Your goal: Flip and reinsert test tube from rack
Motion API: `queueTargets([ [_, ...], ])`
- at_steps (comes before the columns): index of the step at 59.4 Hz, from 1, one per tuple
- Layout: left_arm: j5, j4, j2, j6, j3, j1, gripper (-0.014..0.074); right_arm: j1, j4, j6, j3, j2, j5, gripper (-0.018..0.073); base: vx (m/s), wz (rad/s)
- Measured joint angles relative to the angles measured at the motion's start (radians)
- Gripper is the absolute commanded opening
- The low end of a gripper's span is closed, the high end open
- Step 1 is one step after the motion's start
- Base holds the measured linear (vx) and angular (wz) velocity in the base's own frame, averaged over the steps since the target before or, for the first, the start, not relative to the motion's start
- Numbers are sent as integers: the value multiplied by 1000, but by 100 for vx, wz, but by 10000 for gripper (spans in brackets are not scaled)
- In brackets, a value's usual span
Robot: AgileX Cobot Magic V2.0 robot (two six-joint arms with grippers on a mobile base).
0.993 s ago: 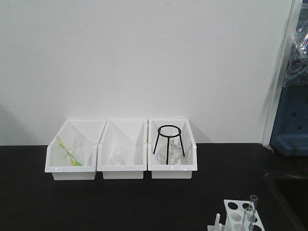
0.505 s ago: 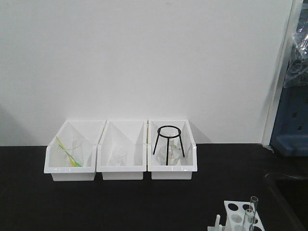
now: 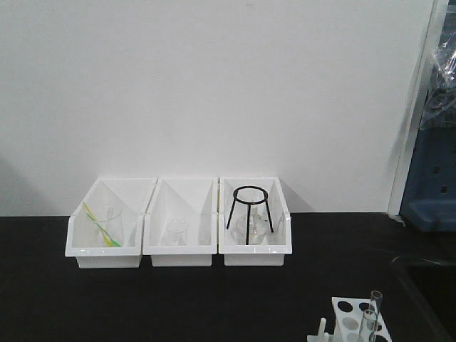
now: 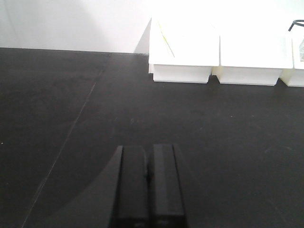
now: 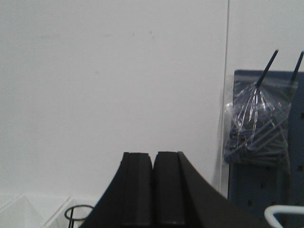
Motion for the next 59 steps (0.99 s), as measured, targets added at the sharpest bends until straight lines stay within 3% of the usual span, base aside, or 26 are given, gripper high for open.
queueTargets([
  [14, 0, 0, 0, 0, 0, 0, -6, 0, 0, -9, -39, 179, 6, 2, 0, 0],
  [21, 0, 0, 0, 0, 0, 0, -6, 0, 0, -11, -39, 188, 6, 50, 0, 0],
  [29, 0, 0, 0, 0, 0, 0, -6, 0, 0, -11, -39, 188, 4, 165, 0, 0],
  [42, 0, 0, 0, 0, 0, 0, -6, 0, 0, -11, -39, 188, 2, 507, 0, 0],
  [47, 0, 0, 0, 0, 0, 0, -6, 0, 0, -11, -39, 188, -1, 596, 0, 0],
  [59, 0, 0, 0, 0, 0, 0, -6, 0, 14, -8, -39, 188, -9, 635, 0, 0],
])
